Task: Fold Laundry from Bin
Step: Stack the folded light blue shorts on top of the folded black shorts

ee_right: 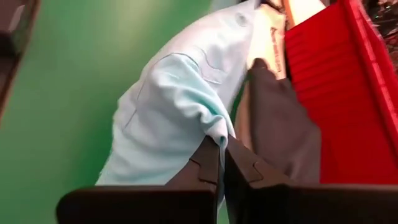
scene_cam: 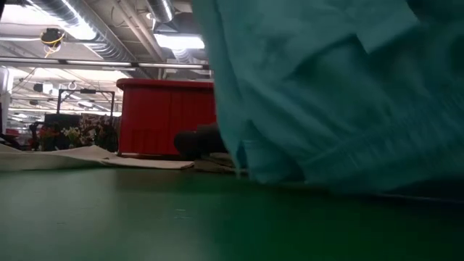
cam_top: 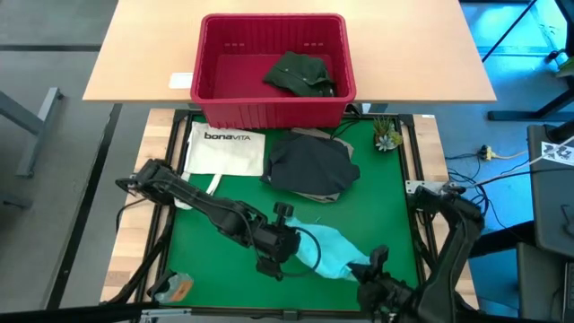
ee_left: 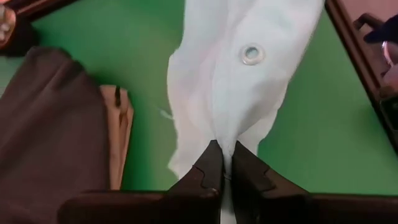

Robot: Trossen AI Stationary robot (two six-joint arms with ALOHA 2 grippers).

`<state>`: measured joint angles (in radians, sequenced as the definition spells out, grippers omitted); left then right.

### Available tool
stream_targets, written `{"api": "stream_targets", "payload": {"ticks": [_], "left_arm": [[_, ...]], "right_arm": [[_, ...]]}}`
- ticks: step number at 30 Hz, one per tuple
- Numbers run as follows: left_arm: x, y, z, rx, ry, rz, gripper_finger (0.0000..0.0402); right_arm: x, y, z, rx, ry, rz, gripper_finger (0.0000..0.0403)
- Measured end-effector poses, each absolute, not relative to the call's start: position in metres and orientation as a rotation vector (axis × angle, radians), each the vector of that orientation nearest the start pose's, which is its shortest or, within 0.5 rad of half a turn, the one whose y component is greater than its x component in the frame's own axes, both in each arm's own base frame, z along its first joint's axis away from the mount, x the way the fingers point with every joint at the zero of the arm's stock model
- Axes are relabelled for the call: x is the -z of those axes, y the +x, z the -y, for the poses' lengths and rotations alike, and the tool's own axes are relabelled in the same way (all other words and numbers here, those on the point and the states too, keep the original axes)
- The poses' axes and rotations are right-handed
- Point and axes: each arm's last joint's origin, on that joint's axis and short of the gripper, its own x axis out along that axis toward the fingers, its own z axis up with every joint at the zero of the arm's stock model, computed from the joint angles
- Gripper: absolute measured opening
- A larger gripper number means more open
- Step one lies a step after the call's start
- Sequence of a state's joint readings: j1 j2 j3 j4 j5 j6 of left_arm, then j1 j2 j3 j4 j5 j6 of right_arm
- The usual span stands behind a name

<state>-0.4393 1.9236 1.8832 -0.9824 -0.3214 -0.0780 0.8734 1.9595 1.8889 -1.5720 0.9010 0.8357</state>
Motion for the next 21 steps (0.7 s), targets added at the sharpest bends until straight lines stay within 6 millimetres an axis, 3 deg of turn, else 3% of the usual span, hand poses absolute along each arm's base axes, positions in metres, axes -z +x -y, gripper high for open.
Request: {"api": "stream_targets", "payload": {"ticks": [9, 21], "left_arm": [[-0.349, 0.355, 0.151, -0.011, 0.327, -0.895, 0.0009], [-0.385, 0.341, 0.093, -0.195, 0.29, -0.845, 0.0008]], "right_arm": [[-0.345, 0.252, -0.224, 0.441, -0.482, -0.829, 0.0002], [-0.377, 0.265, -0.16, 0.52, -0.515, -0.861, 0.0001]]}}
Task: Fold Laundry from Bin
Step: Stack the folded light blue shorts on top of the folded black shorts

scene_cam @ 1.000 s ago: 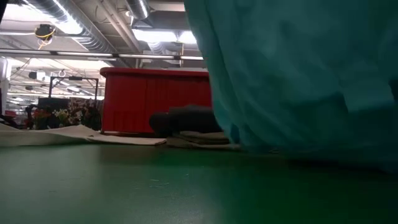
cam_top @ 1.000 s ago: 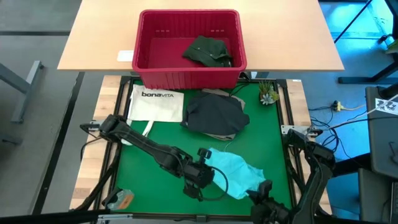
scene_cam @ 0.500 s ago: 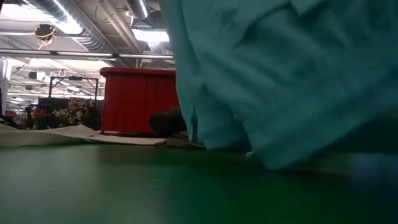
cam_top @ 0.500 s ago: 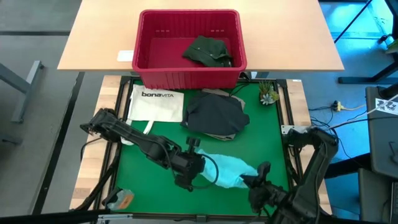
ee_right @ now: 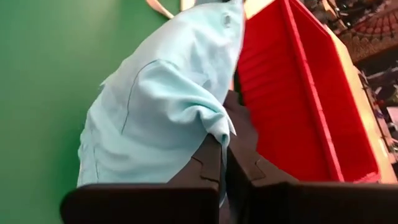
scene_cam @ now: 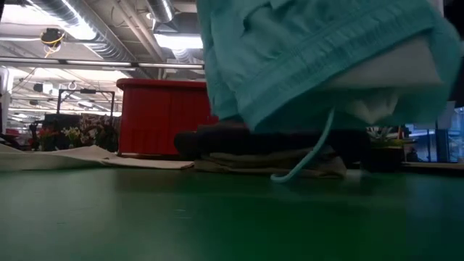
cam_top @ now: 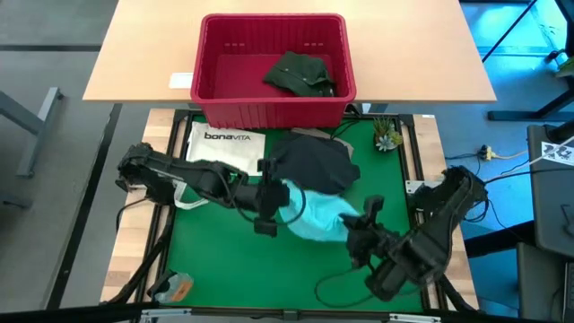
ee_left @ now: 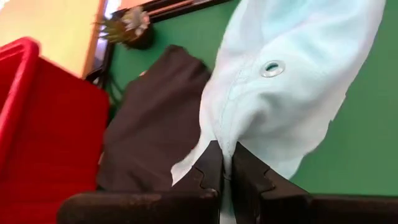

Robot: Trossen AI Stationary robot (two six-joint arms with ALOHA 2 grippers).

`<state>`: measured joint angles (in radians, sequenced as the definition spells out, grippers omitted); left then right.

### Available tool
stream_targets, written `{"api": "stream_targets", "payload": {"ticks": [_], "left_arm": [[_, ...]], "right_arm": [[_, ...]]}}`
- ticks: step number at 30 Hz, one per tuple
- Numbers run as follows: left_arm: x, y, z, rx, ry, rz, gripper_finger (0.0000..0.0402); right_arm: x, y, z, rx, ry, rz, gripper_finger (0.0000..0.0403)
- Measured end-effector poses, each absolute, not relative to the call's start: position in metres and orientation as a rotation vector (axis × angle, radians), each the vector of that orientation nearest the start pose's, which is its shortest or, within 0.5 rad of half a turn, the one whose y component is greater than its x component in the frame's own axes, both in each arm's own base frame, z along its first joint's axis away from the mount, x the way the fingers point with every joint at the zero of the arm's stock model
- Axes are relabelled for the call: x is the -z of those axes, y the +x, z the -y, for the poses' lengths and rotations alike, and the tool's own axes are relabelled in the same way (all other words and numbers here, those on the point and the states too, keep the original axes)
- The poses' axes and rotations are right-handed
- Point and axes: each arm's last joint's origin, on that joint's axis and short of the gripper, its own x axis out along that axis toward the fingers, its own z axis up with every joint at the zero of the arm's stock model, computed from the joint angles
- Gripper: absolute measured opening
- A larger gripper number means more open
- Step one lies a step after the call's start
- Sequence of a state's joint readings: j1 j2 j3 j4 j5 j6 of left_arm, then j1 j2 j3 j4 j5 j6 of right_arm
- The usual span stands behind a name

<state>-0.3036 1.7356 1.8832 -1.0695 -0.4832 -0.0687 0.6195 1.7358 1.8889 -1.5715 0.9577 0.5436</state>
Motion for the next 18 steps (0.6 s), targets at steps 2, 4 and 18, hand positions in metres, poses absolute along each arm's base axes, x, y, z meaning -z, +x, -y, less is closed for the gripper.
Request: {"api": "stream_targets", "payload": {"ticks": [2, 4, 18], "left_arm": [[-0.386, 0.343, 0.084, -0.218, 0.279, -0.847, 0.0008], [-0.387, 0.342, 0.076, -0.226, 0.289, -0.856, 0.0008], [-0.4, 0.333, 0.048, -0.279, 0.277, -0.846, 0.0008]], "right_arm": [[-0.386, 0.263, -0.148, 0.531, -0.508, -0.859, 0.0001], [-0.393, 0.259, -0.135, 0.548, -0.496, -0.855, 0.0001], [-0.384, 0.261, -0.072, 0.59, -0.337, -0.901, 0.0001]]}}
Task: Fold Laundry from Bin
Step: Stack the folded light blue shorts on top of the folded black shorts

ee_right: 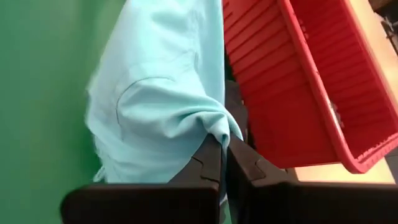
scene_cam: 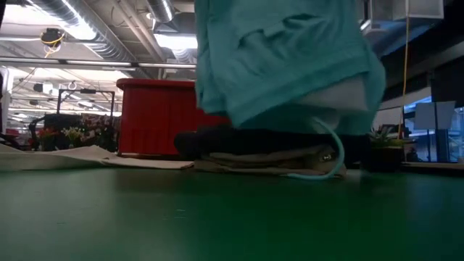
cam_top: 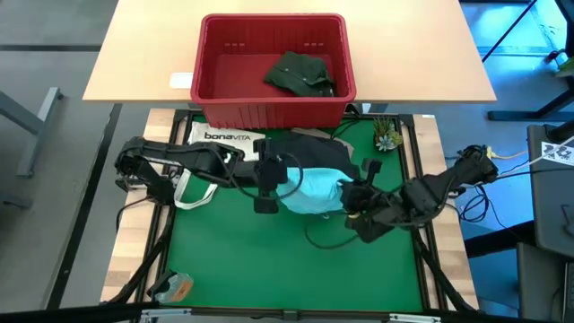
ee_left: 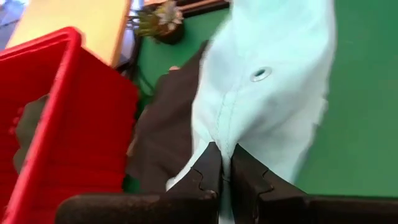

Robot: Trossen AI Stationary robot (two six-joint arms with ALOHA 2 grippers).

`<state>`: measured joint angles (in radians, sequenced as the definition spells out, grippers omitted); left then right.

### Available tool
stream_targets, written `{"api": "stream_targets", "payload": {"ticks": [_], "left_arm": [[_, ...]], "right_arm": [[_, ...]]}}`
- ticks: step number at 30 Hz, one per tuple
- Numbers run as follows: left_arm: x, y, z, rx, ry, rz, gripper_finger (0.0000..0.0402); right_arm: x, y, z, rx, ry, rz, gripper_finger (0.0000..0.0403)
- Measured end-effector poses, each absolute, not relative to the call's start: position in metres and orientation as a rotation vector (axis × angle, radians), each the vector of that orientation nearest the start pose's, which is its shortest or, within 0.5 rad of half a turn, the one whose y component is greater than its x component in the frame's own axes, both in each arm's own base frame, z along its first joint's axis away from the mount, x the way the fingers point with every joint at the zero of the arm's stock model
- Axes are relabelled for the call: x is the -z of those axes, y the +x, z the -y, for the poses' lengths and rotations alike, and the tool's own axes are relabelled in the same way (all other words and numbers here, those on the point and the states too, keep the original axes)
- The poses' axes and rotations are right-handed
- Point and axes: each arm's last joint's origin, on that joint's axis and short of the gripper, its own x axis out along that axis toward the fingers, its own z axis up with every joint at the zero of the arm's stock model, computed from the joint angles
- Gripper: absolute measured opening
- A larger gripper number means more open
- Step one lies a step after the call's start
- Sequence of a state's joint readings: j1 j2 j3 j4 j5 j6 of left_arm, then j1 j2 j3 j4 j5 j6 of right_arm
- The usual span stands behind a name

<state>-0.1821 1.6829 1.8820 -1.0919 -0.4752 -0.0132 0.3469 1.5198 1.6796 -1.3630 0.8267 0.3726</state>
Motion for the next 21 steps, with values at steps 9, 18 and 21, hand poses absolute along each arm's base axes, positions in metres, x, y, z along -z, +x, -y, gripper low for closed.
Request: {"api": "stream_targets", "payload": {"ticks": [9, 18, 21], "left_arm": [[-0.396, 0.34, 0.009, -0.356, 0.212, -0.881, 0.0008], [-0.386, 0.345, -0.042, -0.43, 0.15, -0.947, 0.0008], [-0.376, 0.351, -0.057, -0.456, 0.132, -0.984, 0.0008]], "right_arm": [[-0.379, 0.272, -0.024, 0.654, -0.257, -0.992, 0.0001], [-0.374, 0.274, 0.027, 0.739, -0.158, -1.065, 0.0001], [-0.361, 0.276, 0.042, 0.756, -0.145, -1.099, 0.0001]]}}
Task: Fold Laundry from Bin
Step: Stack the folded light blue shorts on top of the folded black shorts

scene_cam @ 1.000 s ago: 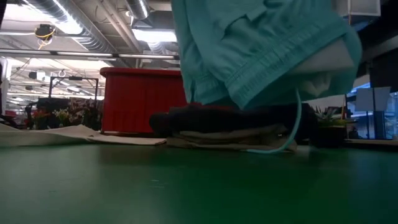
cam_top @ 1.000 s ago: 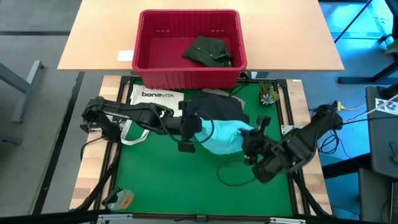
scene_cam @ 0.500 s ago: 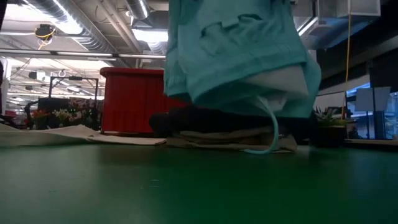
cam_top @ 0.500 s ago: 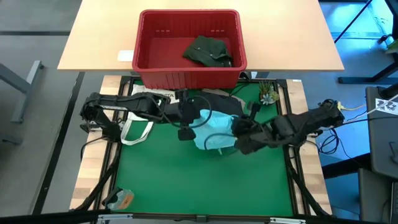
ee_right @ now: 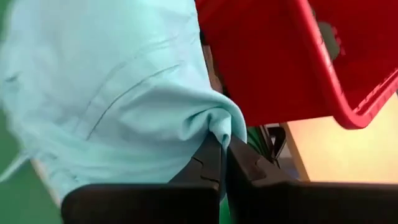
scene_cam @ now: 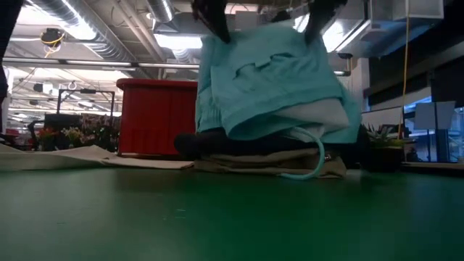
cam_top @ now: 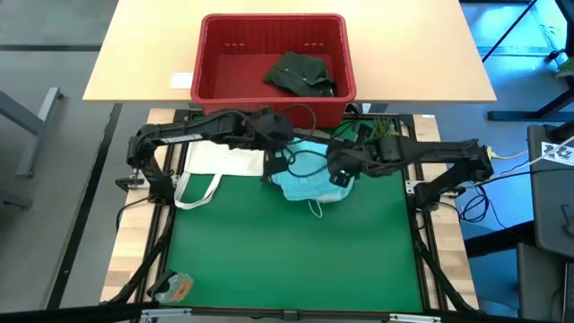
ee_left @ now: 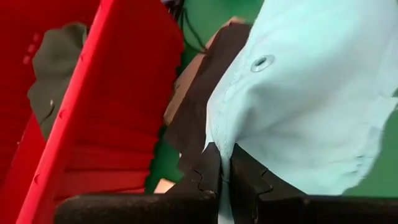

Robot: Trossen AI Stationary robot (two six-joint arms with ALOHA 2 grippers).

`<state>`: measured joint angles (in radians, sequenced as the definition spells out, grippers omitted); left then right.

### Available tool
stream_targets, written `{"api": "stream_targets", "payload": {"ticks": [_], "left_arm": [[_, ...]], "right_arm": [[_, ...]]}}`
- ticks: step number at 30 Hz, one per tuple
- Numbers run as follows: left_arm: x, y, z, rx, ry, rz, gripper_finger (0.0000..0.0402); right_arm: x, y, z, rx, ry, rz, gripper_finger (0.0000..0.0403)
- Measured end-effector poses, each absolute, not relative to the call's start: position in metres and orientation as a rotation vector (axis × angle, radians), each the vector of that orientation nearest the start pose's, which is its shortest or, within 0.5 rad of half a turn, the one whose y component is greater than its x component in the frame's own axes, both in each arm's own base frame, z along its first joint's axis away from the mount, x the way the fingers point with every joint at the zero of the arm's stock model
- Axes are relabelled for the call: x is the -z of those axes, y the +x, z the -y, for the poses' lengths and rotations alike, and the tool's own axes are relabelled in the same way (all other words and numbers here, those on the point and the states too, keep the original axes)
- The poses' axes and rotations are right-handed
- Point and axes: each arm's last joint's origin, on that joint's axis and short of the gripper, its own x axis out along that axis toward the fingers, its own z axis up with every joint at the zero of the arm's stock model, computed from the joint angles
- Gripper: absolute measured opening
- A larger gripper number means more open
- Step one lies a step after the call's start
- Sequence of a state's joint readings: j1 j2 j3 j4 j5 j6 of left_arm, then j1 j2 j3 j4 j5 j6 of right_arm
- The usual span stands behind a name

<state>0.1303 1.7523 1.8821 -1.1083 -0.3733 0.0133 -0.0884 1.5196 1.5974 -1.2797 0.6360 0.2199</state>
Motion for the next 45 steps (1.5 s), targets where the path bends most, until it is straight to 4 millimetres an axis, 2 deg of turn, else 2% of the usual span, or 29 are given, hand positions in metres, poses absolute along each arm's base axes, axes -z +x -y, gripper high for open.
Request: {"api": "stream_targets", "payload": {"ticks": [7, 12, 16, 22, 31, 35, 41, 45], "left_arm": [[-0.345, 0.368, -0.091, -0.484, 0.159, -1.096, 0.0008], [-0.322, 0.375, -0.119, -0.516, 0.155, -1.173, 0.0008], [-0.302, 0.382, -0.138, -0.537, 0.137, -1.226, 0.0013], [-0.278, 0.392, -0.154, -0.549, 0.136, -1.266, 0.0037], [-0.273, 0.395, -0.162, -0.601, 0.139, -1.247, 0.0082], [-0.273, 0.394, -0.163, -0.621, 0.147, -1.249, 0.0119], [-0.274, 0.394, -0.163, -0.633, 0.183, -1.258, 0.018], [-0.275, 0.393, -0.162, -0.605, 0.27, -1.294, 0.0201]], "right_arm": [[-0.319, 0.274, 0.076, 0.807, -0.158, -1.201, 0.0001], [-0.297, 0.269, 0.103, 0.842, -0.138, -1.228, 0.0001], [-0.288, 0.262, 0.121, 0.872, -0.074, -1.24, 0.0001], [-0.281, 0.258, 0.136, 0.849, 0.028, -1.214, 0.002], [-0.28, 0.253, 0.146, 0.868, 0.074, -1.216, 0.0034], [-0.28, 0.253, 0.147, 0.869, 0.071, -1.214, 0.0067], [-0.281, 0.252, 0.147, 0.906, 0.04, -1.219, 0.0155], [-0.281, 0.251, 0.147, 0.921, -0.004, -1.234, 0.0196]]}}
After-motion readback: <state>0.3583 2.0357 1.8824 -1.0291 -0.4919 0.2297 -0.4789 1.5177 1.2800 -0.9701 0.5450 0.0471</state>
